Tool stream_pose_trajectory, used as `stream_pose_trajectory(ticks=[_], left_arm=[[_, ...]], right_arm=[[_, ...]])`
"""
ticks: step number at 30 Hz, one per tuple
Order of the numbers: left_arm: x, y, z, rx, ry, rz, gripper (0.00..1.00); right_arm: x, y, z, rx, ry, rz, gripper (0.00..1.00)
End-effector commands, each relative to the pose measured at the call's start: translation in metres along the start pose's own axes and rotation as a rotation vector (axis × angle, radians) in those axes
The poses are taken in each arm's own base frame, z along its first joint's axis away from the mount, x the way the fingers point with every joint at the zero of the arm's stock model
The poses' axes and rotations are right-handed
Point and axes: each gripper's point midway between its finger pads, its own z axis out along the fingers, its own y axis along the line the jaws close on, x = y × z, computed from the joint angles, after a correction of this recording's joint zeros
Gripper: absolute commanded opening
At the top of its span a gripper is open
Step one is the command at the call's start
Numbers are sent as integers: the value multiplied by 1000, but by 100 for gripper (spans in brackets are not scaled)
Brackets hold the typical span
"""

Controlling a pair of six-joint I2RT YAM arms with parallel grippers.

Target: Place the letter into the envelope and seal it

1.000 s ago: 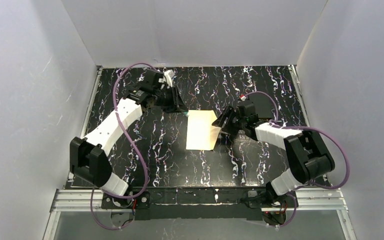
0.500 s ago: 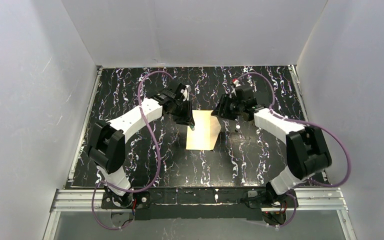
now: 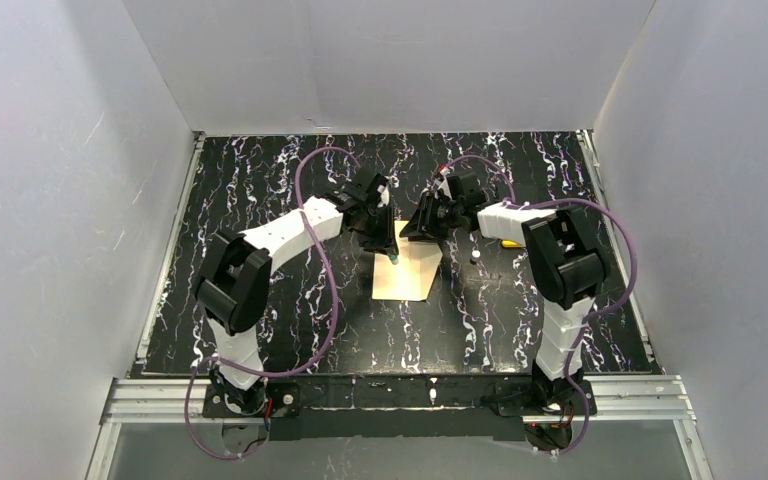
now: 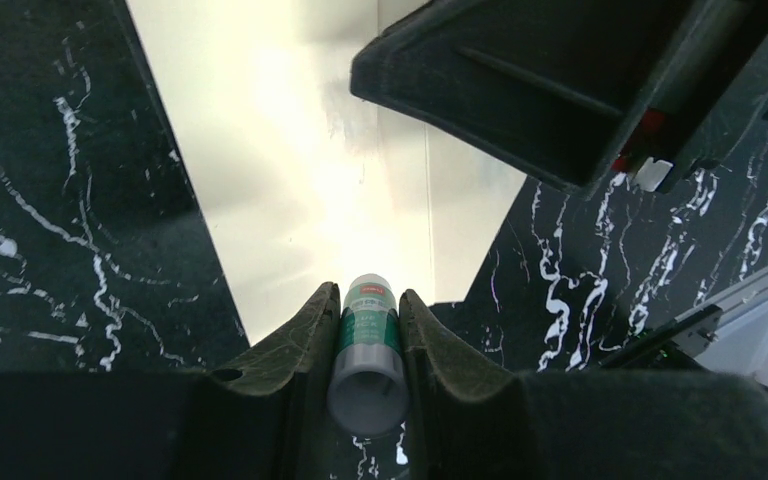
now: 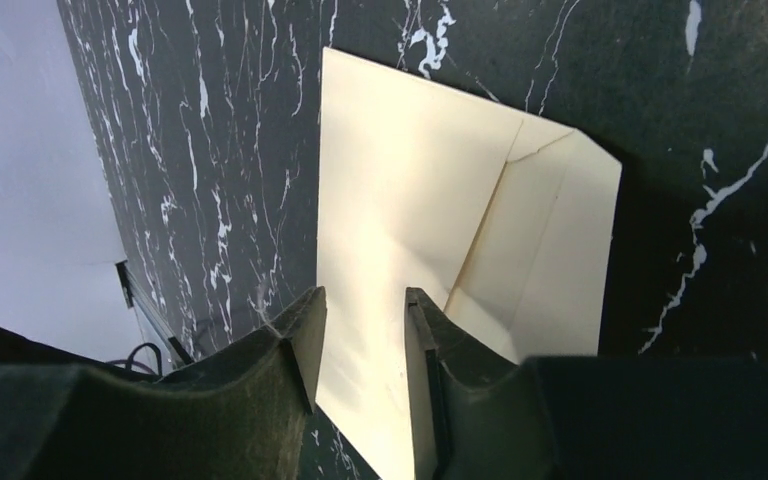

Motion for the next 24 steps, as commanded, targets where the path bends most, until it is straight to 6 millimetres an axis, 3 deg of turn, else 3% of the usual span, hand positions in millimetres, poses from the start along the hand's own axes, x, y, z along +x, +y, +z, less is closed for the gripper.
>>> stream_pose_trajectory(ticks=[1,6,16,24], left_arm=[[-22,-11,5,-9,-83,22,0],[-31,-8,16,-34,-119,41,0],[-35,-9,45,-42,-166,131,0],[-37,6,64,-103,-184,183,0]], right_arm=[[-22,27,6,-99,-33,1,40],[-24,20,18,-94,-15,18,24],[-11,-34,44,59,56,48,23],[15,-79,44,209,162,82,24]])
